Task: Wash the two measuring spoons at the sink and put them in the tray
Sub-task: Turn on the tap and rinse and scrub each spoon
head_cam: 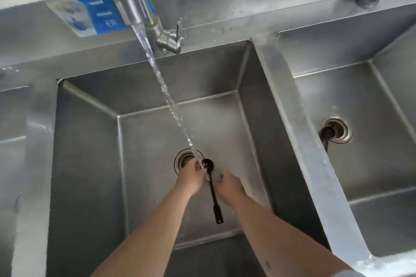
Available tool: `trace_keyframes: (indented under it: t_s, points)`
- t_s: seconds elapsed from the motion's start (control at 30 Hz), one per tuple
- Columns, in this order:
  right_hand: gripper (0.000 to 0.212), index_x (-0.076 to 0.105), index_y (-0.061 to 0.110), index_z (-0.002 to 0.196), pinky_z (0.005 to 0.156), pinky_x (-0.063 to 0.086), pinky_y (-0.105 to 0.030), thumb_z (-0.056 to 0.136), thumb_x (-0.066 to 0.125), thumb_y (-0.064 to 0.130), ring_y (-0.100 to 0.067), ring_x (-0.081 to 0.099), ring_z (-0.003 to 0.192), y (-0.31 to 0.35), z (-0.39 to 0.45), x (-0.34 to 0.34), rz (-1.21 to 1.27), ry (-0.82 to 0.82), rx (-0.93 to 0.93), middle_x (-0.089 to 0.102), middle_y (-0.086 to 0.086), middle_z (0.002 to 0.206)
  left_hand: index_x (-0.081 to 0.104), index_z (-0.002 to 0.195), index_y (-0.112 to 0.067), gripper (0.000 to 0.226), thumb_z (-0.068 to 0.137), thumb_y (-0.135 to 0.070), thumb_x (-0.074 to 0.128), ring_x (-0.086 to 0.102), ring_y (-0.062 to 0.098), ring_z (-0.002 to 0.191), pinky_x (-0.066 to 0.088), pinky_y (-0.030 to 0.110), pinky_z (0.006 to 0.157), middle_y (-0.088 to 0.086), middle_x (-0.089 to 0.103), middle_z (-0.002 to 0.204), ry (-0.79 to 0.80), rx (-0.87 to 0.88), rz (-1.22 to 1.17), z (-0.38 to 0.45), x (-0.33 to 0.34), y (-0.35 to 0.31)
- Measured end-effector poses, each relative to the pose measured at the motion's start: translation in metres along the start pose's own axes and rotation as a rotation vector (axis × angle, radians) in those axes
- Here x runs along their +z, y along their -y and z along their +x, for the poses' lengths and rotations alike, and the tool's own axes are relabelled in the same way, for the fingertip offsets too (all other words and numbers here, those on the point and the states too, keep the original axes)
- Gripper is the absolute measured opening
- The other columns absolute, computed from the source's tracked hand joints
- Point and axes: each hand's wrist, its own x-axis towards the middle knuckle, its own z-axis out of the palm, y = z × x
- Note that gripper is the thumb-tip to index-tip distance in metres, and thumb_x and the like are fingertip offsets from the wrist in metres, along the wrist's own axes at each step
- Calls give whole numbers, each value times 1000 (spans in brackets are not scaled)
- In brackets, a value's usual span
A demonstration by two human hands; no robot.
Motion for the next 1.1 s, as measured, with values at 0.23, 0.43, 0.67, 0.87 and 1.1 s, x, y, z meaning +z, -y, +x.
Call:
trace_keyframes:
  t_s: [0.23,0.43,0.67,0.87,1.1]
  points:
    - [26,66,16,100,71,48,-32,87,50,32,-34,66,96,2,37,35,-6,-31,-21,70,-12,104,61,117,-6,34,84,-3,59,62,27,104,39,21,78,15,67,110,-50,71,-50,32,24,14]
    - [19,67,11,99,76,51,-34,90,52,17,-33,66,92,1,39,30,51,16,-82,70,-14,100,66,98,-13,22,84,0,57,63,24,94,46,31,82,11,69,98,-51,27,-152,34,17,14]
    - [17,68,15,80,43,43,-21,88,53,12,-12,54,42,5,-19,-12,256,66,-60,56,0,59,67,92,-9,14,83,-4,59,60,24,68,45,31,60,13,68,83,25,-53,-393,-28,-5,-9]
    - [24,73,16,75,43,37,-25,87,53,13,-18,47,41,15,-70,-55,203,113,-81,52,-2,48,59,86,-9,27,85,13,44,49,8,41,32,22,46,8,61,62,100,-126,-744,-79,-15,-41]
    - [25,72,17,79,42,32,-23,94,53,10,-13,42,43,33,-113,-95,294,249,-104,50,-1,54,67,96,-15,36,85,12,47,51,12,44,37,21,48,9,64,65,103,-139,-885,-106,-33,-64]
